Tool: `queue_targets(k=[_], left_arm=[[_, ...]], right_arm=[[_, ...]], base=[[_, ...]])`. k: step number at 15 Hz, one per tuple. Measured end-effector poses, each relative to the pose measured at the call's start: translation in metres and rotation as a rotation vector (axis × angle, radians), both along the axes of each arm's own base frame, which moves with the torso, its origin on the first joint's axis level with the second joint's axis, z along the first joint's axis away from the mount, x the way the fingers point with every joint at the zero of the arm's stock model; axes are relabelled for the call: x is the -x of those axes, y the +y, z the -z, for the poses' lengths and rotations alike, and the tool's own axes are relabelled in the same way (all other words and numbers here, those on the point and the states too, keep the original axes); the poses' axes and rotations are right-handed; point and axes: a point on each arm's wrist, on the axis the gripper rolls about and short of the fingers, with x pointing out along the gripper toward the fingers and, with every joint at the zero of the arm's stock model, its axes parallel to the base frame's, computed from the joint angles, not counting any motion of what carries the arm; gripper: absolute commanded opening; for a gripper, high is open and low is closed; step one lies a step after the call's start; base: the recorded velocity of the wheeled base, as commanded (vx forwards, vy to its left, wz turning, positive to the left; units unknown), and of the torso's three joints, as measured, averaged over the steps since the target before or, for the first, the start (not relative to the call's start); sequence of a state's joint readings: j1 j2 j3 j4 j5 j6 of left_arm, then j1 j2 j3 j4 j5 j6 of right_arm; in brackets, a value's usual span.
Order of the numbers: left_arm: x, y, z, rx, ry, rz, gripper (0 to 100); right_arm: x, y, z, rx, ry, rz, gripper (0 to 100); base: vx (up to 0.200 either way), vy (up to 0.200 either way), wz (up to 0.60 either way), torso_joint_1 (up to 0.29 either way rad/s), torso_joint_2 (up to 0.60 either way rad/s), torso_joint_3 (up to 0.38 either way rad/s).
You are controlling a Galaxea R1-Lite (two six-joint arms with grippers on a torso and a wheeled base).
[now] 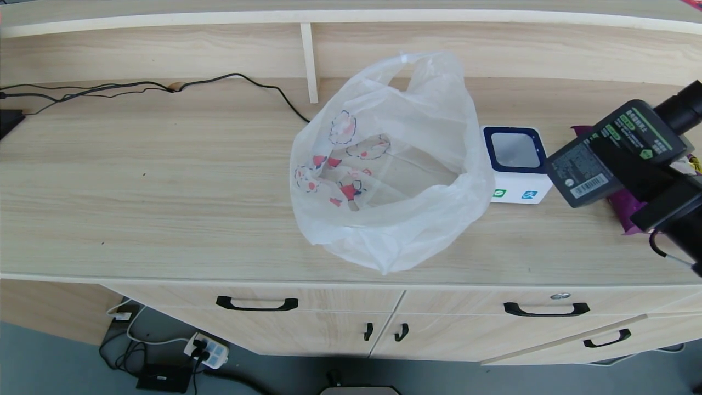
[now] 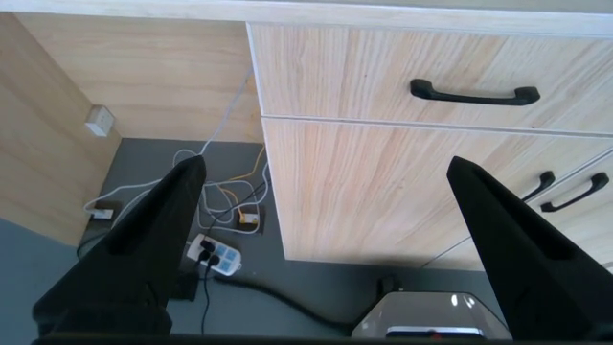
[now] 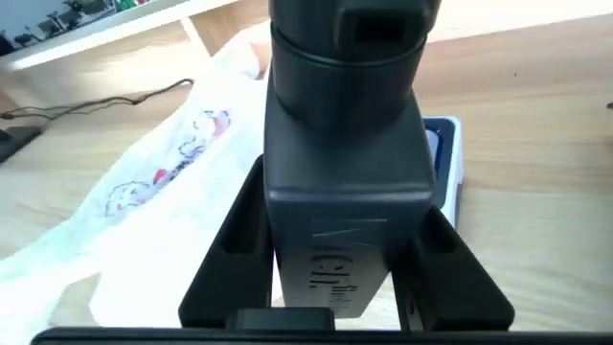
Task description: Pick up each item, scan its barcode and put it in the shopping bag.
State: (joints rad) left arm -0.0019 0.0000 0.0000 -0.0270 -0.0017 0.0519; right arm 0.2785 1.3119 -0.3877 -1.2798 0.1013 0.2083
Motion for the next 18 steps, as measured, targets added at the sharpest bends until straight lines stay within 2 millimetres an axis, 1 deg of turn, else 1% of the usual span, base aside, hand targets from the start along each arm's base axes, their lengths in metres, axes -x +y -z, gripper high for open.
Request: queue_targets(k=[2,4,7,11,13,15,18], left_arm=[[0.000,0.000,0.000,0.000,0.000,0.000,100],[0.000,0.000,0.000,0.000,0.000,0.000,100],[0.000,0.000,0.000,-0.001,0.000,0.001,100],[0.000,0.000,0.000,-0.004,0.000,0.000,100],[0.000,0.000,0.000,-0.007,0.000,0.000,100],[0.000,0.000,0.000,-0.009,-0.001,0.001,100],[0.000,0.000,0.000,-0.008,-0.002,0.000,100]], right_arm=[[0.014,0.007,0.000,-0.072,0.096,-0.095,0],[0.030,0.018,-0.010,-0.129,0.139,-0.220,0],[0.051,0.036,-0.025,-0.160,0.159,-0.392,0],[0.081,0.066,-0.037,-0.184,0.258,-0.684,0],[0.094,0.076,-0.044,-0.220,0.292,-0.815,0],[0.101,0.086,-0.050,-0.221,0.301,-0.915,0],[0.100,0.103,-0.057,-0.217,0.320,-0.992,0]], base=[[0.000,0.000,0.00,0.000,0.00,0.000],[0.000,0.000,0.00,0.000,0.00,0.000],[0.000,0.000,0.00,0.000,0.00,0.000],[0.000,0.000,0.00,0.000,0.00,0.000],[0.000,0.000,0.00,0.000,0.00,0.000],[0.000,0.000,0.00,0.000,0.00,0.000],[0.000,0.000,0.00,0.000,0.00,0.000]])
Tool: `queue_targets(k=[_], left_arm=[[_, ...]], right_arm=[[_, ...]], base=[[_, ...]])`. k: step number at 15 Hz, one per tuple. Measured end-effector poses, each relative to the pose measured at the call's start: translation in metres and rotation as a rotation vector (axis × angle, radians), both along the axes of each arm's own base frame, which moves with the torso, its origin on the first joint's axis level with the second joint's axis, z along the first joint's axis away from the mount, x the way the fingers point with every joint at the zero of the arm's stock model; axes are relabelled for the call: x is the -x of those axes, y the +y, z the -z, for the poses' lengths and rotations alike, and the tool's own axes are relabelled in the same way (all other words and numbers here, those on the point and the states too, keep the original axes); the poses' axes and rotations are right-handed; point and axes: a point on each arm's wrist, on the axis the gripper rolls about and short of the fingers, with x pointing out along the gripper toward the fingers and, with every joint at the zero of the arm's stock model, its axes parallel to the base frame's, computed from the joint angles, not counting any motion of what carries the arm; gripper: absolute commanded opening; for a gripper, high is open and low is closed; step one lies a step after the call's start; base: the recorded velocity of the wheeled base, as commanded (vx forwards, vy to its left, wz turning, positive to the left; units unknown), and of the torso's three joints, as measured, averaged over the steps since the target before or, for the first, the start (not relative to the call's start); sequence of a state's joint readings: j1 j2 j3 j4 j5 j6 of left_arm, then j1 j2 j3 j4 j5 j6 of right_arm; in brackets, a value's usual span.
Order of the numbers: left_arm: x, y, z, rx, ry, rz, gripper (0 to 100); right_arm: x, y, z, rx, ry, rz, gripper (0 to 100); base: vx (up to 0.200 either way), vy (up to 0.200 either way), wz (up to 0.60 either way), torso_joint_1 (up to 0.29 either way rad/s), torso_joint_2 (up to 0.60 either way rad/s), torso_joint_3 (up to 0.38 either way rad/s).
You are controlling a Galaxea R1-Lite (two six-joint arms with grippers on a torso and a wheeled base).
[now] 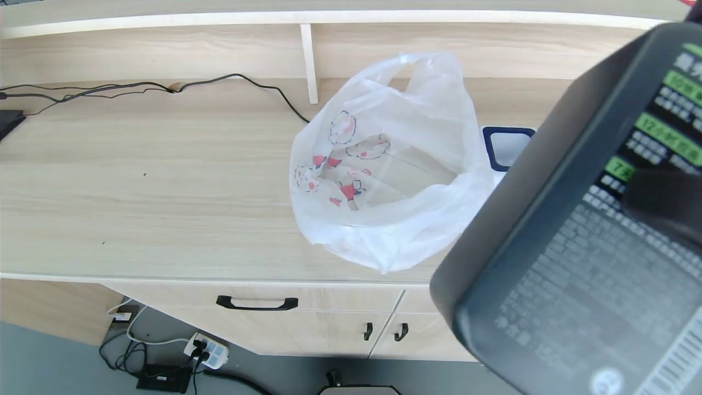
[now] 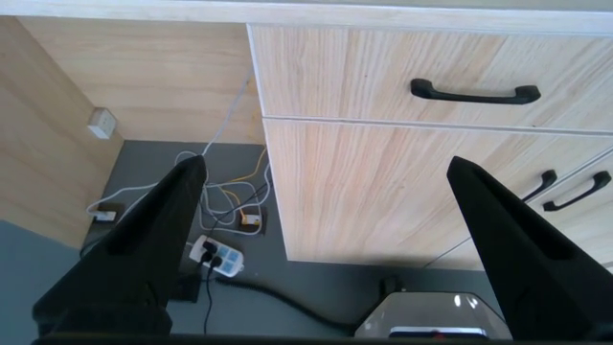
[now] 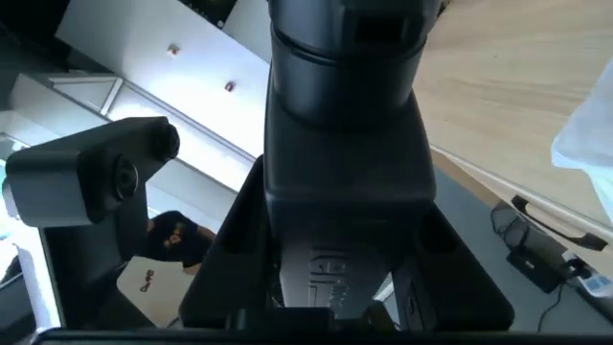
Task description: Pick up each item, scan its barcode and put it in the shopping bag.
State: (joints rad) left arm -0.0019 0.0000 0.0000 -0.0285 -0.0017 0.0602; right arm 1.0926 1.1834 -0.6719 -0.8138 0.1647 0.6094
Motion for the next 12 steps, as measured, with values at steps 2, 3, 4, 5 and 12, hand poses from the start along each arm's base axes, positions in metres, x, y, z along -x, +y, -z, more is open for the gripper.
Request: queue_targets(k=[2,3,4,5,12], left_arm=[[0.000,0.000,0.000,0.000,0.000,0.000,100],[0.000,0.000,0.000,0.002,0.000,0.000,100],[0.000,0.000,0.000,0.003,0.000,0.000,100],[0.000,0.000,0.000,0.004,0.000,0.000,100],[0.000,0.000,0.000,0.008,0.001,0.000,100]], right_arm=[[-0.003,0.010,-0.007,-0.018,0.019,-0.021,0],[-0.004,0.015,-0.009,-0.017,0.019,-0.028,0],[-0.004,0.019,-0.009,-0.009,0.015,-0.031,0],[-0.005,0.022,-0.008,-0.003,0.013,-0.032,0],[0.000,0.031,-0.004,0.020,0.011,-0.067,0]], base=[[0.000,0.000,0.00,0.000,0.00,0.000],[0.000,0.000,0.00,0.000,0.00,0.000],[0.000,0.000,0.00,0.000,0.00,0.000],[0.000,0.000,0.00,0.000,0.00,0.000],[0.000,0.000,0.00,0.000,0.00,0.000]])
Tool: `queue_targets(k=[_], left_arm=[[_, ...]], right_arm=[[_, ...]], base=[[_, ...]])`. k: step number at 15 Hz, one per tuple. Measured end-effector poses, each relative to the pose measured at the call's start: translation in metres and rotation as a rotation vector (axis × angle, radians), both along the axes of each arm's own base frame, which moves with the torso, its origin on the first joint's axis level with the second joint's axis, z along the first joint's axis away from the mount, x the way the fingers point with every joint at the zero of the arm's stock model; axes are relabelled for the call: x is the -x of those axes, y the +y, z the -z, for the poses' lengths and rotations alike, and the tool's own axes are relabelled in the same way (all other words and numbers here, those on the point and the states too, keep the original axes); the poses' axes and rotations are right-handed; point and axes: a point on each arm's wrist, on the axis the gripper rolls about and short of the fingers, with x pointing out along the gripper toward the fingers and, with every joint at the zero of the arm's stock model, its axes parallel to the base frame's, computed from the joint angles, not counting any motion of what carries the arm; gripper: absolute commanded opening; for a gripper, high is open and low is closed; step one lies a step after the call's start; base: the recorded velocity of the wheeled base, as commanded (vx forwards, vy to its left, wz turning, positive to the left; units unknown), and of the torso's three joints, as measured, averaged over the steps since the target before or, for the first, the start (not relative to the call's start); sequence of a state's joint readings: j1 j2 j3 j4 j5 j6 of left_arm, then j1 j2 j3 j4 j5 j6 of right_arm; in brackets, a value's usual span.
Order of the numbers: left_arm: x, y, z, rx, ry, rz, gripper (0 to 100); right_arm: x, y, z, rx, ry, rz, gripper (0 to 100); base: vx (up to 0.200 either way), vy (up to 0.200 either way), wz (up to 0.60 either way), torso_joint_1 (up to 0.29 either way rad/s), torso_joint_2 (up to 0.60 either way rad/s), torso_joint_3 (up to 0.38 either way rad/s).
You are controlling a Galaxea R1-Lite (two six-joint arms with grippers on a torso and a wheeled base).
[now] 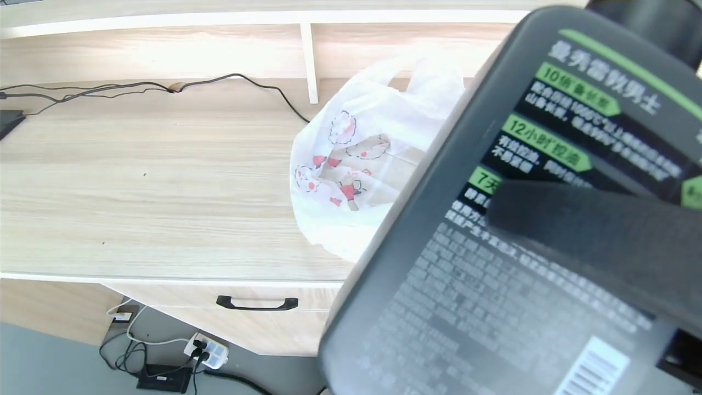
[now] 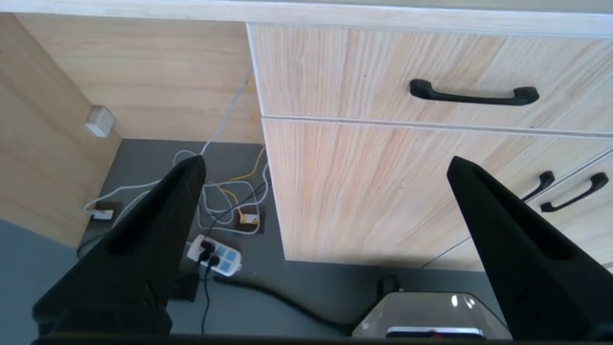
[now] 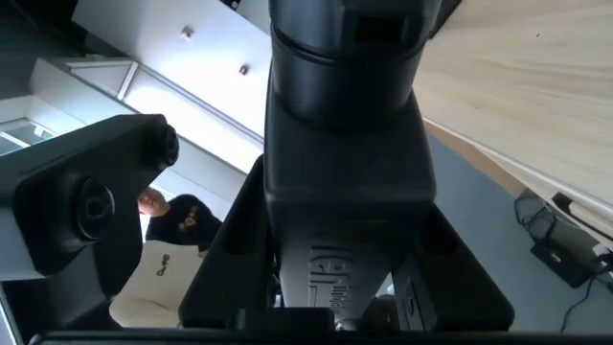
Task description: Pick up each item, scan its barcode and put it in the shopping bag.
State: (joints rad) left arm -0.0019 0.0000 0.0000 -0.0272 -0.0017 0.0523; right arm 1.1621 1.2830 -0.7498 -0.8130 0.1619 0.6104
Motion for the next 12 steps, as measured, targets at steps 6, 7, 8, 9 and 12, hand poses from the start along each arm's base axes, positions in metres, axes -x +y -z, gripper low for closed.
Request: queue_targets(k=[6,7,8,9,12], left_arm=[[0.000,0.000,0.000,0.000,0.000,0.001,100],[0.000,0.000,0.000,0.000,0.000,0.000,100],[0.000,0.000,0.000,0.000,0.000,0.000,100],[0.000,0.000,0.000,-0.001,0.000,0.001,100],[0.000,0.000,0.000,0.000,0.001,0.001,100]], right_arm=[[-0.009,0.001,0.002,0.028,-0.063,0.146,0],[-0.020,-0.003,0.003,0.058,-0.126,0.237,0],[-0.035,-0.010,0.005,0.104,-0.199,0.349,0],[-0.052,-0.021,0.006,0.155,-0.272,0.465,0],[-0.098,-0.071,0.004,0.326,-0.494,0.776,0]], base=[[0.000,0.000,0.00,0.000,0.00,0.000],[0.000,0.000,0.00,0.000,0.00,0.000],[0.000,0.000,0.00,0.000,0.00,0.000],[0.000,0.000,0.00,0.000,0.00,0.000],[0.000,0.000,0.00,0.000,0.00,0.000]])
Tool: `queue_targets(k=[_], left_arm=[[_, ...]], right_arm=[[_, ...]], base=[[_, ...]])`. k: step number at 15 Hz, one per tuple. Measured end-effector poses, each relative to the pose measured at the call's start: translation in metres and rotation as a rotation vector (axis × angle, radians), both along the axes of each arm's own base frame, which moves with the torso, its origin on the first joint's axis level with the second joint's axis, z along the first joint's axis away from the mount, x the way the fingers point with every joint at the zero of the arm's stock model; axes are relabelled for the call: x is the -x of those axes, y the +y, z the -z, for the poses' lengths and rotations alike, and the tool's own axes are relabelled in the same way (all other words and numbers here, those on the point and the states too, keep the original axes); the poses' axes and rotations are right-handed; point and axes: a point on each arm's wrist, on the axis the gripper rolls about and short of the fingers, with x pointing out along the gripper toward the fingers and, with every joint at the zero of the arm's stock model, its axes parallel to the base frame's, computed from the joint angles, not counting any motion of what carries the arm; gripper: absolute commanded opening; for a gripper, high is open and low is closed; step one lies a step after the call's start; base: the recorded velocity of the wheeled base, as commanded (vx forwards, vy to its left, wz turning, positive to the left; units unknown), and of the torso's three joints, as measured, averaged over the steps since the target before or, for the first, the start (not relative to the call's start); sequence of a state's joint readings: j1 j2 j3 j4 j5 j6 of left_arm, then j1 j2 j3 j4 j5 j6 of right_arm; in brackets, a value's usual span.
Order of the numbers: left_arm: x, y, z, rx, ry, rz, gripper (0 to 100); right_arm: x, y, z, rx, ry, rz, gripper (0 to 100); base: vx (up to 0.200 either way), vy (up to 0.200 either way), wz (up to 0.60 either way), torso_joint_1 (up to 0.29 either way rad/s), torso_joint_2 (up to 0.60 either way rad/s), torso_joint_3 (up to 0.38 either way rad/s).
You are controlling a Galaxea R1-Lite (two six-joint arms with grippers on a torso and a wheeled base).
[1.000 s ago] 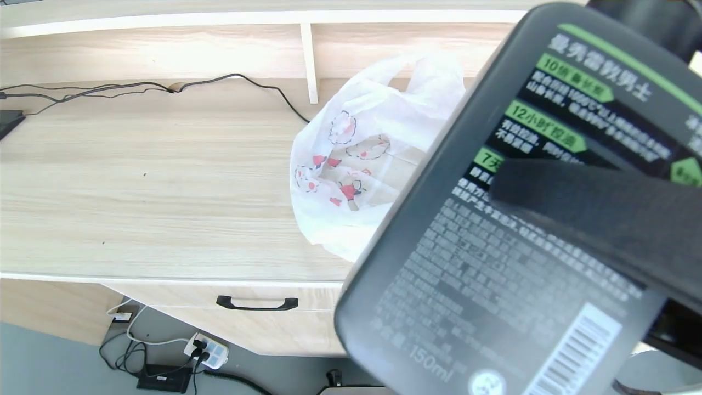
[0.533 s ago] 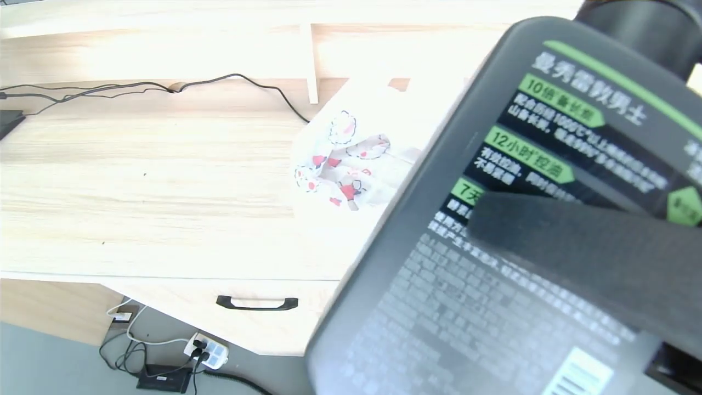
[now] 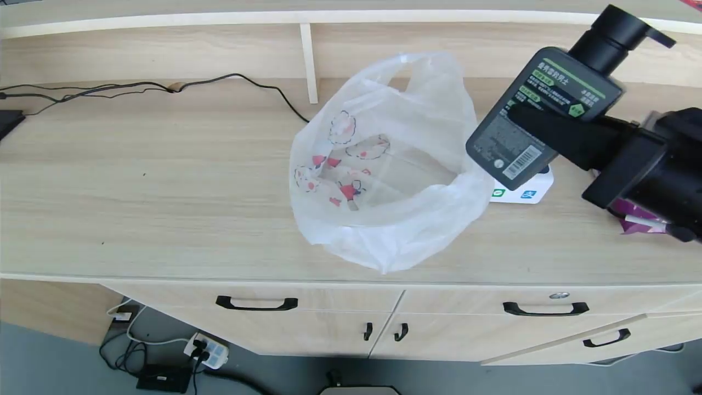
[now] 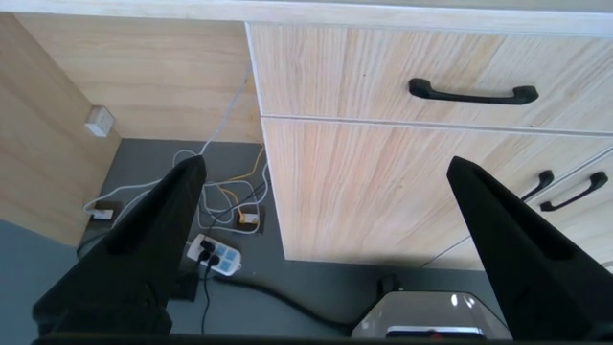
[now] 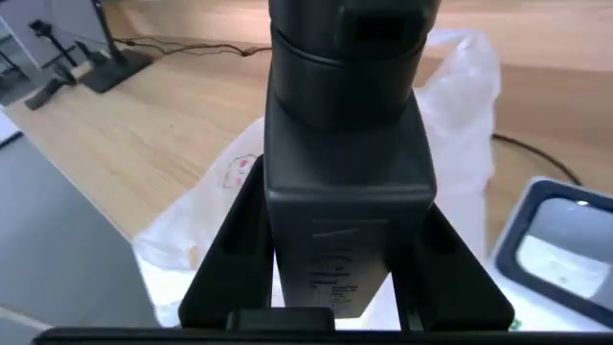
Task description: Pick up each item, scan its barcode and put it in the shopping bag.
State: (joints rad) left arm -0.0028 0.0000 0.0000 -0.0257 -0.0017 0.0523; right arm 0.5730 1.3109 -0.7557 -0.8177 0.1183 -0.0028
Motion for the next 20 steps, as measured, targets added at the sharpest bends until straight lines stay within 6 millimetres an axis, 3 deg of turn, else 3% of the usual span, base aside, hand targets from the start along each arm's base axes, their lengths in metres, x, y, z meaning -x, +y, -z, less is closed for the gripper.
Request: queue_targets(k=[3,5,8,16,20], left_arm=[[0.000,0.000,0.000,0.001,0.000,0.000,100],[0.000,0.000,0.000,0.001,0.000,-0.001,100],[0.000,0.000,0.000,0.000,-0.001,0.000,100],[0.000,0.000,0.000,0.001,0.000,0.000,100],[0.000,0.000,0.000,0.001,0.003,0.000,100]], right_arm=[[-0.019,-0.043,-0.007,0.218,-0.193,0.119,0],[-0.031,-0.059,-0.013,0.406,-0.368,0.082,0],[-0.054,-0.064,-0.010,0.599,-0.532,0.042,0],[-0.086,-0.078,-0.007,0.767,-0.821,0.125,0],[-0.104,-0.074,0.014,0.812,-0.898,0.098,0]], base=[[0.000,0.000,0.00,0.000,0.00,0.000],[0.000,0.000,0.00,0.000,0.00,0.000],[0.000,0.000,0.00,0.000,0.00,0.000],[0.000,0.000,0.00,0.000,0.00,0.000],[0.000,0.000,0.00,0.000,0.00,0.000]])
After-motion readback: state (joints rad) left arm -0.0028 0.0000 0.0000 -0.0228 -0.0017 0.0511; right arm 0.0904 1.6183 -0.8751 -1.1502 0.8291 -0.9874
